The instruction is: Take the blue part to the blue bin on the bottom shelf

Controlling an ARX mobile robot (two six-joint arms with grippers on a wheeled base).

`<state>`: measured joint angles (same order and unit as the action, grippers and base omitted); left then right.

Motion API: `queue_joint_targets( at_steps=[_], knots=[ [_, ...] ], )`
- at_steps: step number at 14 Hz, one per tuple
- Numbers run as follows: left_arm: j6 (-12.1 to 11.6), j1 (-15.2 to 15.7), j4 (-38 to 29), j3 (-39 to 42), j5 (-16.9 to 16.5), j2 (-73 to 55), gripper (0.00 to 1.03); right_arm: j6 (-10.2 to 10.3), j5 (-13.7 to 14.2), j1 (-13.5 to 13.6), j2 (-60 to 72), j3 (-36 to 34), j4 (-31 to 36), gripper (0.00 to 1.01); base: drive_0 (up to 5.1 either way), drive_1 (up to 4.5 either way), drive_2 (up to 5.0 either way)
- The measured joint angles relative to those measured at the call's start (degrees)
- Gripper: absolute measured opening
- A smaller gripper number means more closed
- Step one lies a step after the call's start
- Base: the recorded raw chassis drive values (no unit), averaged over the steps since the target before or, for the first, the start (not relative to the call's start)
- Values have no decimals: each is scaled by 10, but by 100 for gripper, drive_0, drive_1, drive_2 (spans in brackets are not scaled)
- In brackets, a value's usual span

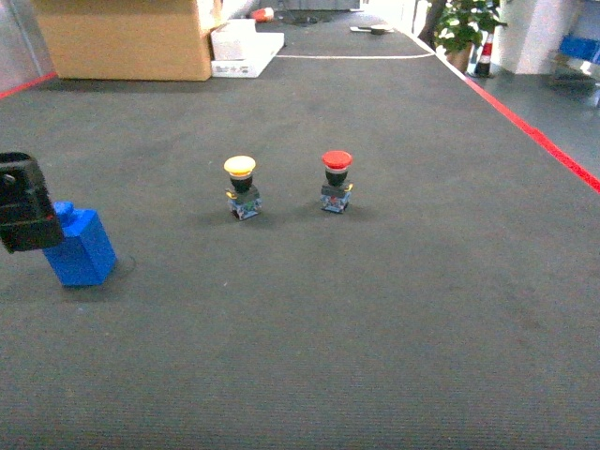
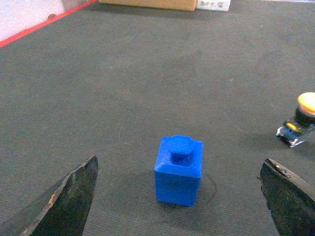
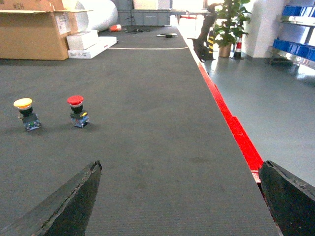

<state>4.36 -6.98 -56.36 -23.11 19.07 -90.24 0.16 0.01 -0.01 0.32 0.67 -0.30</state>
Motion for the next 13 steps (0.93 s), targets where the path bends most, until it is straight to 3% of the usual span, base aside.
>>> queue_joint_targets(
  at_steps=[1,4,9,12,13],
  knots=[
    [-5,17,-16,-50,-26,-131,98,0,0,0,0,0,0,98,0,0,0],
    [-18,30,-31,-104,-32,-222,98,0,0,0,0,0,0,98,0,0,0],
    [-19,35,-25,-132,-39,-252,98,0,0,0,0,0,0,98,0,0,0],
    [-19,57,-11,-187,-49,-300,98,0,0,0,0,0,0,98,0,0,0],
    [-23,64,-7,-227,-85,-329,98,0,0,0,0,0,0,98,0,0,0]
  ],
)
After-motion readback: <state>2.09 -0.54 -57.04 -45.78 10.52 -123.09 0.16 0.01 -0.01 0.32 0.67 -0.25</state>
